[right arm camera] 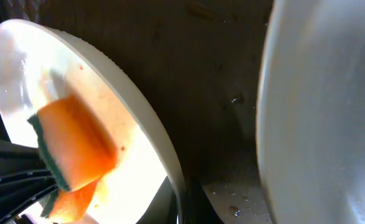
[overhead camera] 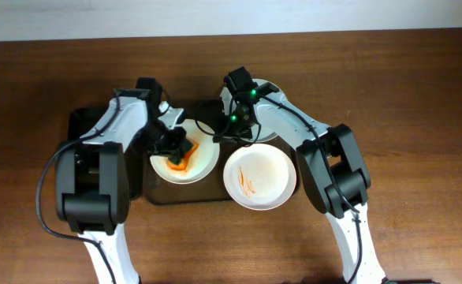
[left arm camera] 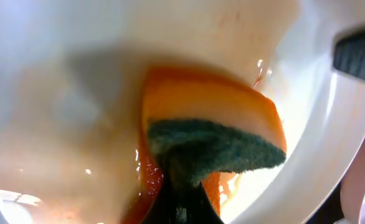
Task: Clean dirty plates on tray and stack at the side
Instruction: 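Scrub the left plate with the sponge while the right gripper holds it, then lift the scrubbed plate with the right gripper and set it right of the tray, then grip the lower-right plate with the right gripper and drag it to tray center, then scrub the held plate with the sponge in the left gripper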
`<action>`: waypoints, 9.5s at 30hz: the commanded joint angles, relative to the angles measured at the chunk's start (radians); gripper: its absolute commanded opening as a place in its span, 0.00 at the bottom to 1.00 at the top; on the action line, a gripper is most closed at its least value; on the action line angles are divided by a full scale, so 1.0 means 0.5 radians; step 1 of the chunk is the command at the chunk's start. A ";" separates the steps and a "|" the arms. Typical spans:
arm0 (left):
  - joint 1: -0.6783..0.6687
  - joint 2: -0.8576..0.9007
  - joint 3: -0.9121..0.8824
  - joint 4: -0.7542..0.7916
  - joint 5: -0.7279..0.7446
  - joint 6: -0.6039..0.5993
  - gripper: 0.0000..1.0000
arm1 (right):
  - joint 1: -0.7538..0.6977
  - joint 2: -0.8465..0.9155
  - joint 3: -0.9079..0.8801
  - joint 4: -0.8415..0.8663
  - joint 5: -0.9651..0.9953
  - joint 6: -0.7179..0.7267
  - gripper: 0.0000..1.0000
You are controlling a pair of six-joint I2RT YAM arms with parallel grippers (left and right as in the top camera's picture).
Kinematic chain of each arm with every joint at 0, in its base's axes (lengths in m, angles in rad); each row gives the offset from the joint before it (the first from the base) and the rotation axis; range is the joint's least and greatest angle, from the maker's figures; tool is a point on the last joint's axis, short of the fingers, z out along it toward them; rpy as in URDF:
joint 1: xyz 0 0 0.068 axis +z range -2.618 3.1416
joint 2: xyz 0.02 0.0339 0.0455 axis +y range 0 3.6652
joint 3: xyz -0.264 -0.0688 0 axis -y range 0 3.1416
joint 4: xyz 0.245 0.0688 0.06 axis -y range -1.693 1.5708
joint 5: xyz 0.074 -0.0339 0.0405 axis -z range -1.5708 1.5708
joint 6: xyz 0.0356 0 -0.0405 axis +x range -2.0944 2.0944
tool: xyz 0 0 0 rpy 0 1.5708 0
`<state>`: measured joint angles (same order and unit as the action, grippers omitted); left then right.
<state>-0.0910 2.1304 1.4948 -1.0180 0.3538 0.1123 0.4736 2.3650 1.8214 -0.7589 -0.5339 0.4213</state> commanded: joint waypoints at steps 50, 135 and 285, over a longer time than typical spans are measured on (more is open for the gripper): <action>-0.300 0.129 1.202 -0.404 -1.005 -0.683 0.00 | -0.003 0.037 -0.024 0.030 0.131 0.056 0.15; 0.118 0.130 1.228 -0.586 -0.498 -0.549 0.00 | -1.409 -1.339 -1.357 -0.002 1.180 -0.096 0.04; -0.159 0.130 0.026 0.312 -1.307 -1.231 0.00 | 0.242 -0.563 -1.182 0.883 0.410 0.535 0.04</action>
<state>-0.2001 2.1368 1.5185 -0.8459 0.2478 -0.2279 0.5762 2.0415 1.2476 -0.2939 -0.2932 0.7078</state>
